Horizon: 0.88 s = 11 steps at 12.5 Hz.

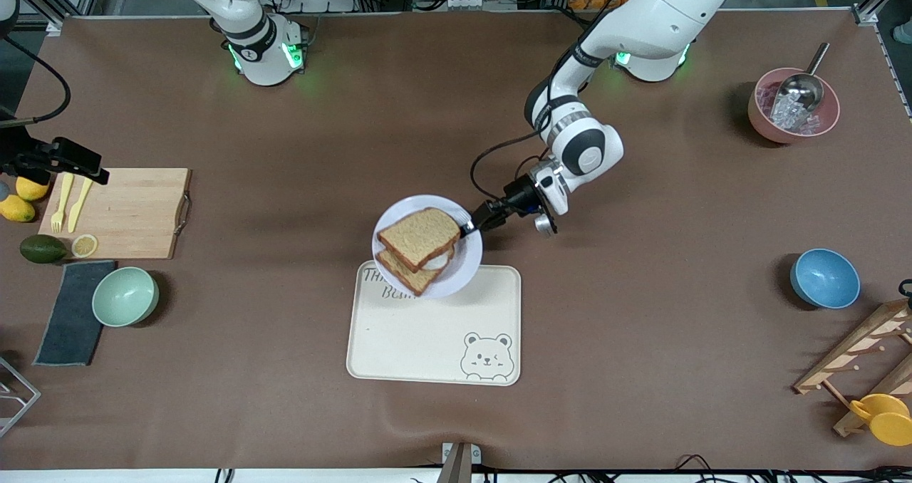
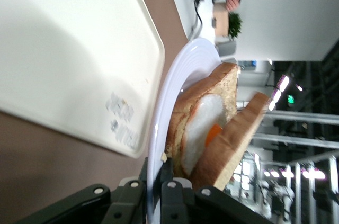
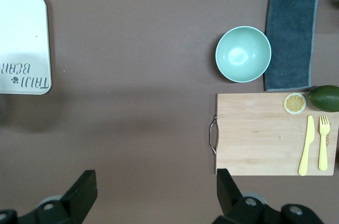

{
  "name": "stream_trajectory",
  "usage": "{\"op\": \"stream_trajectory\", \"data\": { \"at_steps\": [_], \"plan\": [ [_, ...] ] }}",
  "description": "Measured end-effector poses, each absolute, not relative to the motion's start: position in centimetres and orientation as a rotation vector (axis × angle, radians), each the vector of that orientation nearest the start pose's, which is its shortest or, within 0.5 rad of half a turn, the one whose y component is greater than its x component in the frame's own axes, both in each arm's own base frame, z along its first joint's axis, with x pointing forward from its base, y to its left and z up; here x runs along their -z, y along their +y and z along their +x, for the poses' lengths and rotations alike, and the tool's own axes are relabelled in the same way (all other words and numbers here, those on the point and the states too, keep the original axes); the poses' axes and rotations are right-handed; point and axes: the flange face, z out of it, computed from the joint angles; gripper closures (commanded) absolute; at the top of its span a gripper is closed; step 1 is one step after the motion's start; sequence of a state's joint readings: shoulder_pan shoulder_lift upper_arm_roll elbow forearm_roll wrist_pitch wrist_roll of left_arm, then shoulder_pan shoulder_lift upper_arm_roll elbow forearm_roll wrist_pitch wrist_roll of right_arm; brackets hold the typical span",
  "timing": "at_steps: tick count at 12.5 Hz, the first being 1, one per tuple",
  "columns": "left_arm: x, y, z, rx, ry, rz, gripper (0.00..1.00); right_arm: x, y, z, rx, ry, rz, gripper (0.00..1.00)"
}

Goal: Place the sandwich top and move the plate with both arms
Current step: 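Slide the plate onto the white bear tray with the left gripper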

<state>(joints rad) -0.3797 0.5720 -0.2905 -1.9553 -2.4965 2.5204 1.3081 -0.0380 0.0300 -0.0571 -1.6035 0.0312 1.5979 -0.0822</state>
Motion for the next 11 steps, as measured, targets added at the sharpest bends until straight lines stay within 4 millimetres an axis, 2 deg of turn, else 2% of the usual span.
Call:
{"op": "stream_trajectory", "data": {
  "at_steps": [4, 11],
  "plan": [
    [-17.4, -36.5, 51.6, -0.382, 0.59, 1.957, 1.0, -59.3, -4.9, 56.3, -0.056, 0.021, -3.108, 0.0],
    [-13.2, -37.3, 54.4, -0.401, 0.622, 1.978, 1.0, -59.1, -4.8, 56.3, -0.062, 0.017, -3.108, 0.0]
  ]
}}
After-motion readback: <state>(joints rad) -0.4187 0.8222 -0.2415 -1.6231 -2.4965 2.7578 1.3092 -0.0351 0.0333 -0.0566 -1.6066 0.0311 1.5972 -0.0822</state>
